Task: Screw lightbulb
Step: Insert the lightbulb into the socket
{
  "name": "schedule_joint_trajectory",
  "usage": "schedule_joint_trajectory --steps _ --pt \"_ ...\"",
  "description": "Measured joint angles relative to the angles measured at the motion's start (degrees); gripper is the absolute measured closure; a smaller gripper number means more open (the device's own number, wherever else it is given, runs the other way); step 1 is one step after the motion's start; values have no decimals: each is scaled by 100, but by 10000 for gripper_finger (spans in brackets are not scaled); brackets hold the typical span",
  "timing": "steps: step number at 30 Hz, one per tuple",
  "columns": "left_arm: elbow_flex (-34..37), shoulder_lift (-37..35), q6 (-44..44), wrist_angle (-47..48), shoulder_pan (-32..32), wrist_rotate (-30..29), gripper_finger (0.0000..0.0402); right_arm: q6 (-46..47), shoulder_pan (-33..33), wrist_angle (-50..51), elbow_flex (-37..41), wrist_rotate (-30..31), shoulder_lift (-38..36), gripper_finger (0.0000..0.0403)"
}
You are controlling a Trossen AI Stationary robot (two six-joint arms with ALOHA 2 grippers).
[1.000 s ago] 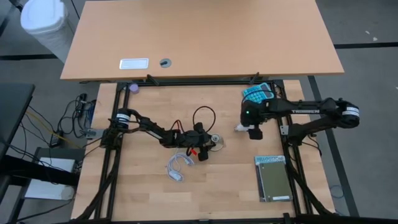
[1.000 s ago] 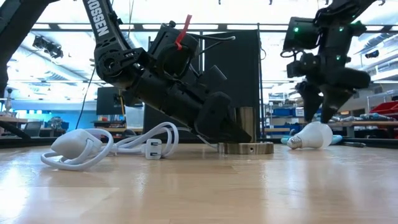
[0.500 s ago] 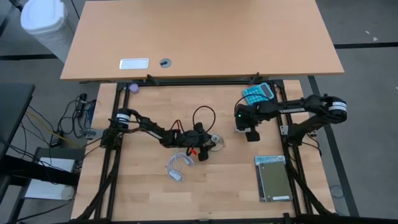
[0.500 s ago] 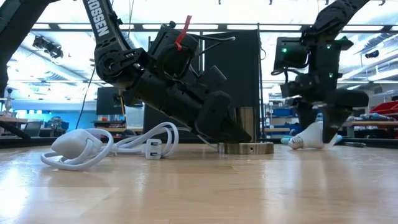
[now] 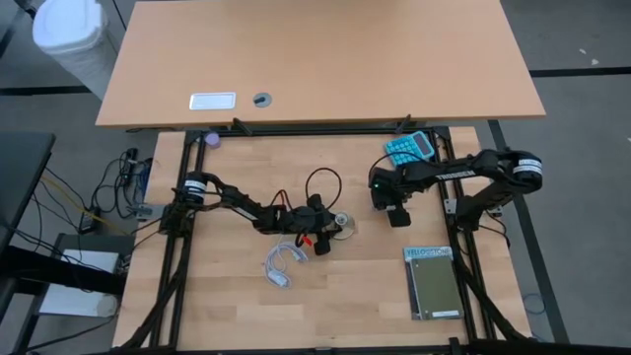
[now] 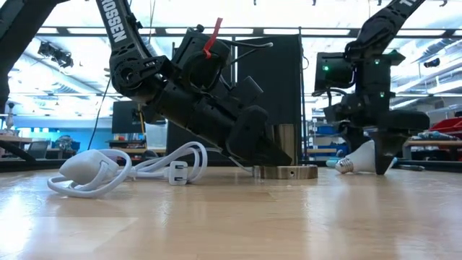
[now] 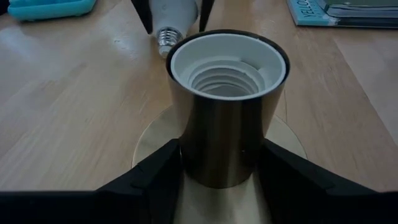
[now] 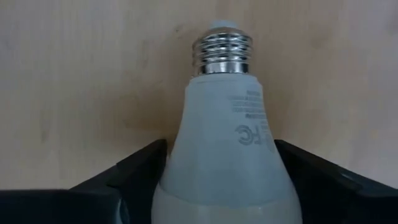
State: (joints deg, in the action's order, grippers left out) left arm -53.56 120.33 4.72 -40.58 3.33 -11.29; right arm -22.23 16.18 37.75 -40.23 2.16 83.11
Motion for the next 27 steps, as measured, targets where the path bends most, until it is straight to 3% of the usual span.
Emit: schedule_joint_trajectory --steps 10,20,27 --pt "7 0 3 -37 2 0 184 171 -65 261 -103 95 -410 123" --pt "7 2 158 -58 -4 123 184 478 -907 1029 -1388 419 -354 124" --pt "13 15 195 -213 -13 225 184 1055 -1509 1624 -2312 421 232 123"
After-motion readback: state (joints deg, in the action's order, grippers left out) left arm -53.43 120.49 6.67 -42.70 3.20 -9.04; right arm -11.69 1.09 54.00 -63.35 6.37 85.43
